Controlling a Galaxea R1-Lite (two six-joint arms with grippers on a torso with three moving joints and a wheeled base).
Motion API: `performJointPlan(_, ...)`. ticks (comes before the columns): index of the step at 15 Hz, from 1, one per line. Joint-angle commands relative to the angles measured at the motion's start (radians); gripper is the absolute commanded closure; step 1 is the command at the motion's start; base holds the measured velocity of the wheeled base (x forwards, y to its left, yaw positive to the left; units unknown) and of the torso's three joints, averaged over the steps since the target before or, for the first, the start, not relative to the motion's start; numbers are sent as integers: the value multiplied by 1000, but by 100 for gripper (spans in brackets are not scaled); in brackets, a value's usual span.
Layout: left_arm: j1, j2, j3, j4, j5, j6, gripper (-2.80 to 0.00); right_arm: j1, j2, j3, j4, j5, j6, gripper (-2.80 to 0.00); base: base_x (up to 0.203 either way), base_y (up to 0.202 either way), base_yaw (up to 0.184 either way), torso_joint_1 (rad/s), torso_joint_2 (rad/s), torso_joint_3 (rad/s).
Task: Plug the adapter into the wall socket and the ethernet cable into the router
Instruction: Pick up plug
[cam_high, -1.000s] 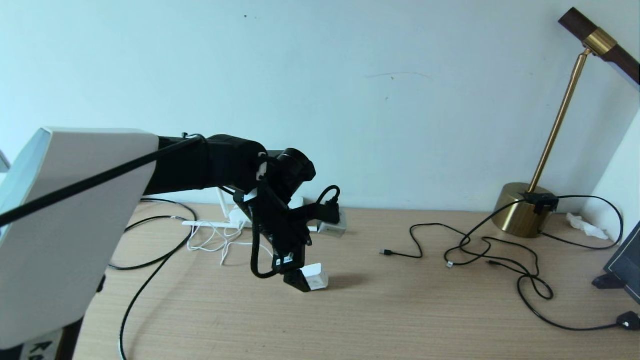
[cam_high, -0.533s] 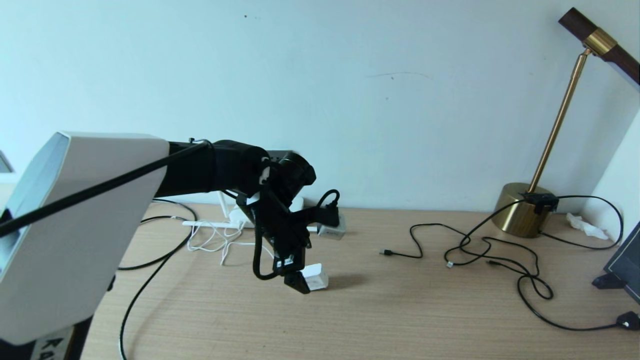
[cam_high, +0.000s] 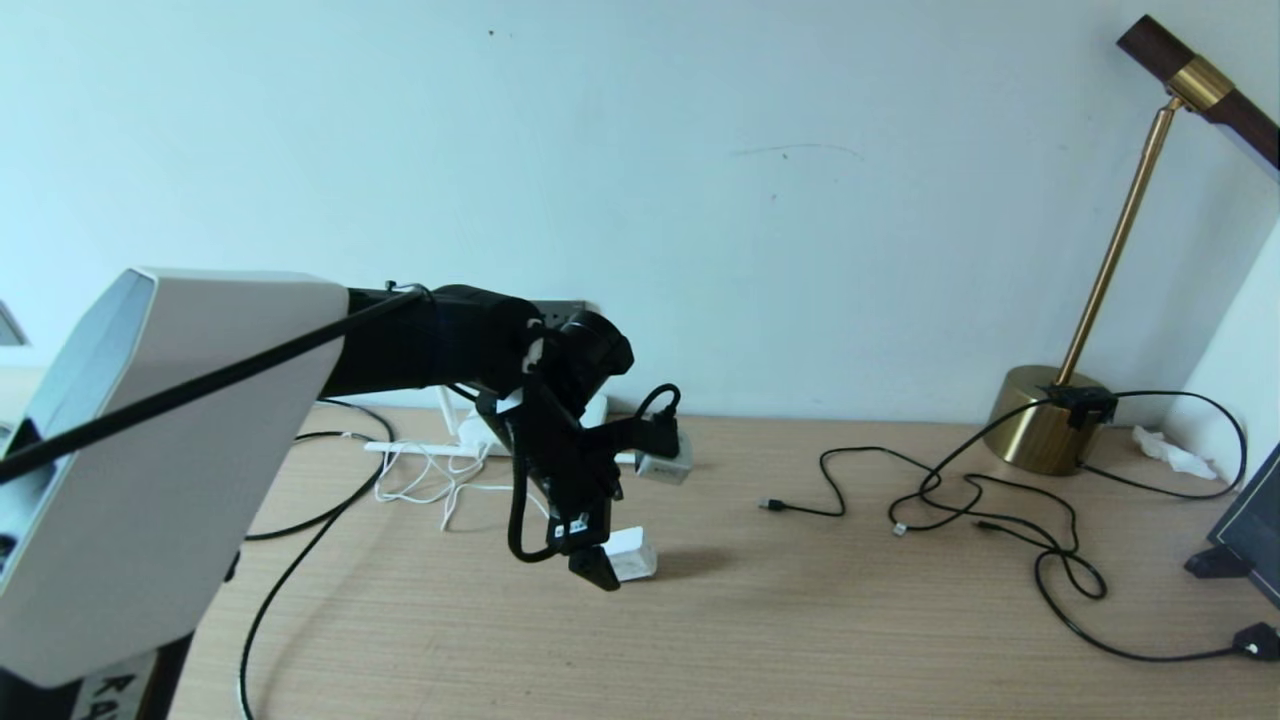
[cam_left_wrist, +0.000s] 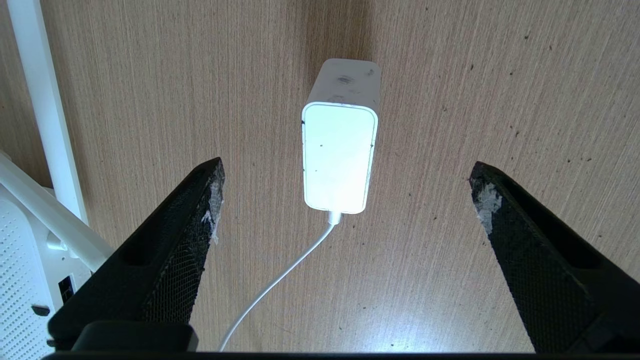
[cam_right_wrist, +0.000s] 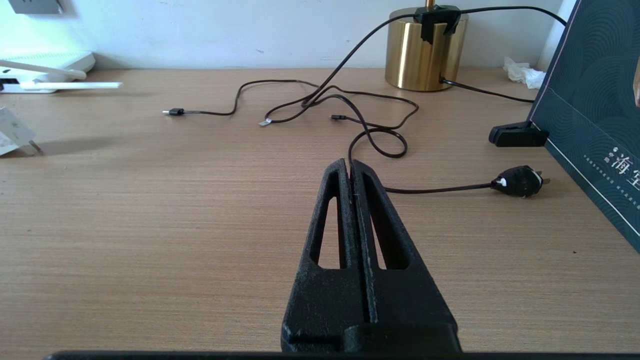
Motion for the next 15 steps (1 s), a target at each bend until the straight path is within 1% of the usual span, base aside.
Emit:
performJointPlan(1, 0, -6, 5, 6, -1, 16, -280, 0, 0, 11, 0, 0, 0, 0, 0, 0, 0, 0, 0, 0)
performJointPlan(6, 0, -27, 54, 6, -2, 25, -280, 0, 0, 11, 0, 0, 0, 0, 0, 0, 0, 0, 0, 0)
performJointPlan(15, -2, -38, 52, 12, 8, 27, -280, 0, 0, 11, 0, 0, 0, 0, 0, 0, 0, 0, 0, 0)
